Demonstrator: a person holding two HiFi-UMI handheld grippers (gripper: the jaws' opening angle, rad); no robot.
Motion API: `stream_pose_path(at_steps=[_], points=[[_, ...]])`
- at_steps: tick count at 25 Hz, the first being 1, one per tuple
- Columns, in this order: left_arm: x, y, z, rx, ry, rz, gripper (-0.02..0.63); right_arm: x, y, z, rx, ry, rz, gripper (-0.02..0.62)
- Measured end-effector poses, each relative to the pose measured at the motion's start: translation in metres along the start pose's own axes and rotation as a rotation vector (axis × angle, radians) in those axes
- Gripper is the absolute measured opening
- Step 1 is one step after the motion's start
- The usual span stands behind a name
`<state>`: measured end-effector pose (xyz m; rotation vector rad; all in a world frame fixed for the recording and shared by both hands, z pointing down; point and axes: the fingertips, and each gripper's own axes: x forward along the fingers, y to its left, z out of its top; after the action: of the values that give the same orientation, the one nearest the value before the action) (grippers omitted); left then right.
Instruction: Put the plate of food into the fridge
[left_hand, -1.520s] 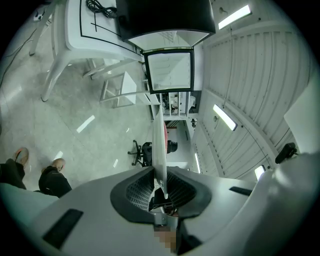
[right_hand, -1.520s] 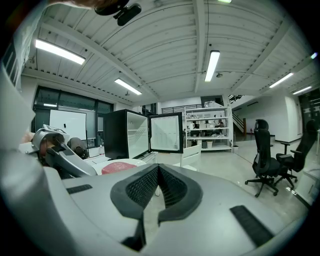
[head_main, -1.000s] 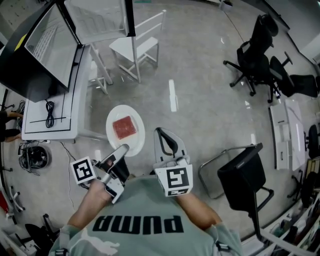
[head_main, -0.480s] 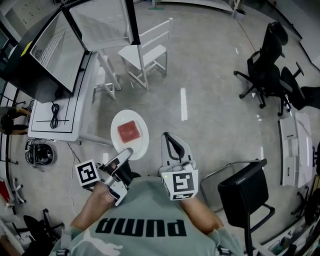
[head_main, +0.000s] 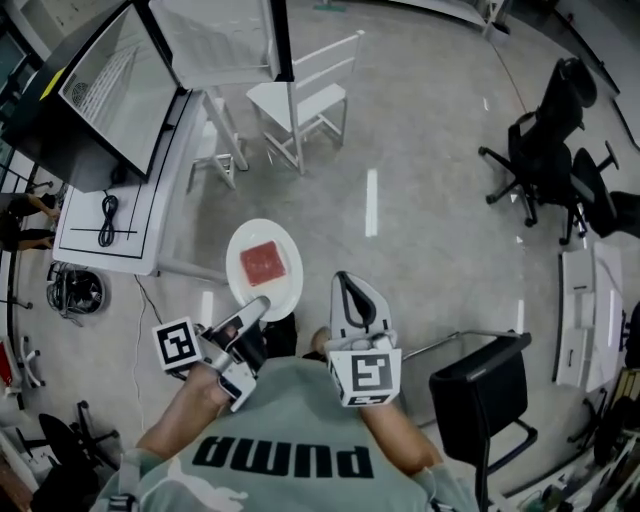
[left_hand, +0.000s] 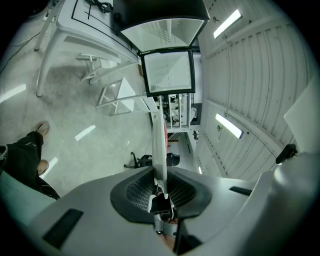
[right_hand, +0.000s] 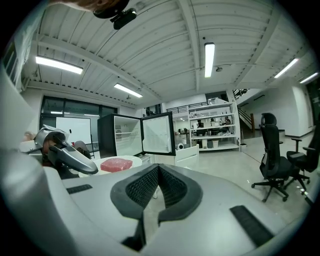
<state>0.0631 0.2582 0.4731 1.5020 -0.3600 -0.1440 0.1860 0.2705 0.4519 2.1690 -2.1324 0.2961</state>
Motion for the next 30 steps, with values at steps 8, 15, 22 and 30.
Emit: stream_pose_path(at_steps=[8, 15, 22, 30], points=[[0.032, 0.001, 0.045, -0.015, 0.052, -0.021, 0.060, 0.043, -0.015, 0.009, -0.016, 0.025, -0.065, 0.005], [0.047, -0.005, 0.110, -0.019, 0.062, -0.032, 0.060, 0.112, -0.002, 0.028, -0.031, 0.036, -0.063, 0.005], [0.057, -0.004, 0.166, -0.036, 0.058, -0.046, 0.060, 0.177, 0.012, 0.042, -0.063, 0.042, -0.047, 0.005], [0.061, -0.004, 0.223, -0.028, 0.055, -0.061, 0.060, 0.239, 0.037, 0.058, -0.101, 0.038, -0.027, 0.005]])
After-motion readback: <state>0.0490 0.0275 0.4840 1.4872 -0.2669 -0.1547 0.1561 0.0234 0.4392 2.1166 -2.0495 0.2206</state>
